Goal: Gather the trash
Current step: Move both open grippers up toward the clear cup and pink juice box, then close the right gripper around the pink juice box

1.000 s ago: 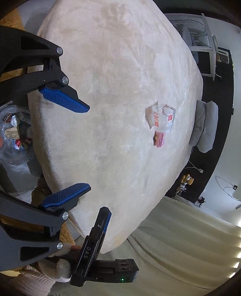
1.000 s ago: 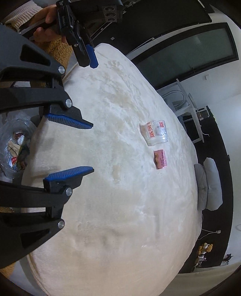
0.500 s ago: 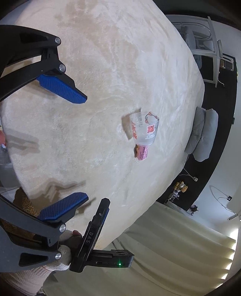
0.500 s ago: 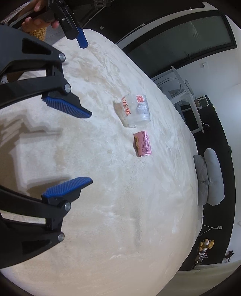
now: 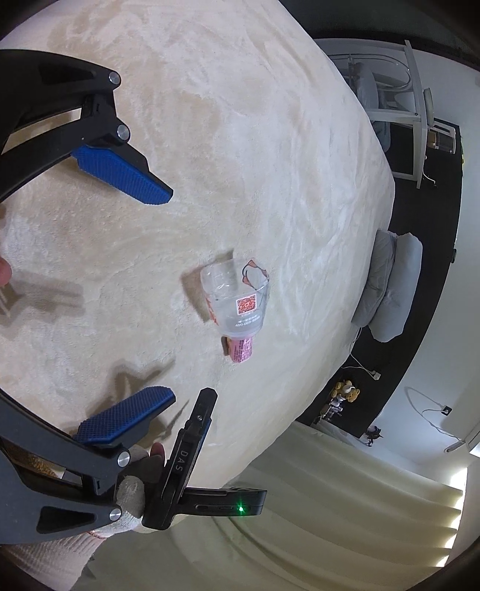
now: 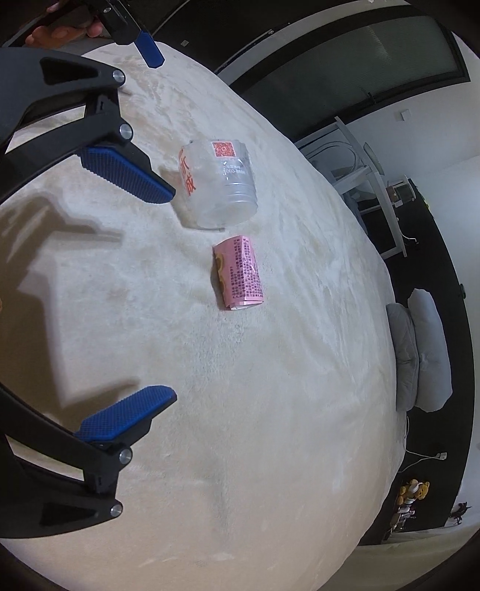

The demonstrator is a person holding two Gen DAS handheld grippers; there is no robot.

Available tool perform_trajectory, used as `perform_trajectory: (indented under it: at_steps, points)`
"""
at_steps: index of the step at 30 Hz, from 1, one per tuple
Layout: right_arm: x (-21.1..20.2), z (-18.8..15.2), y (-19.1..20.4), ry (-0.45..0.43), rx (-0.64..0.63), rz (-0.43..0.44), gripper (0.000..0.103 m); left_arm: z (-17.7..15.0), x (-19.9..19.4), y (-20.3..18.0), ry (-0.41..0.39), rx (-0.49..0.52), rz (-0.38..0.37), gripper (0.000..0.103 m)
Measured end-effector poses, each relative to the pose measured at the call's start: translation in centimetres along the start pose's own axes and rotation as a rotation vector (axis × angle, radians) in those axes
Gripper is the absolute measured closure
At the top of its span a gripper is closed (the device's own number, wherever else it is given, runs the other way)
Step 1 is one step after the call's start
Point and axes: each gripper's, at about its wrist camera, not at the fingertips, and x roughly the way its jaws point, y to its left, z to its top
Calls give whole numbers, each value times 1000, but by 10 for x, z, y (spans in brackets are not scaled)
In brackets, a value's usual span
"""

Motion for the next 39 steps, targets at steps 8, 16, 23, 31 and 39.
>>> perform_trajectory:
  at_steps: [8,16,23,31,39]
  points:
    - [42,23,5,20,-48,-2,5,11,27,20,8,-47,36,6]
    - [67,42,7,46,-53,22,7,16,34,32,14,-93,41,6]
    - [85,49,13,81,-71,31,16,14,35,30,19,-88,40,6]
    - [95,49,16,110,-85,8,38,14,39,26,30,-83,45,6]
    - [83,49,13,88,-73,14,39,14,46,22,43,-61,56,6]
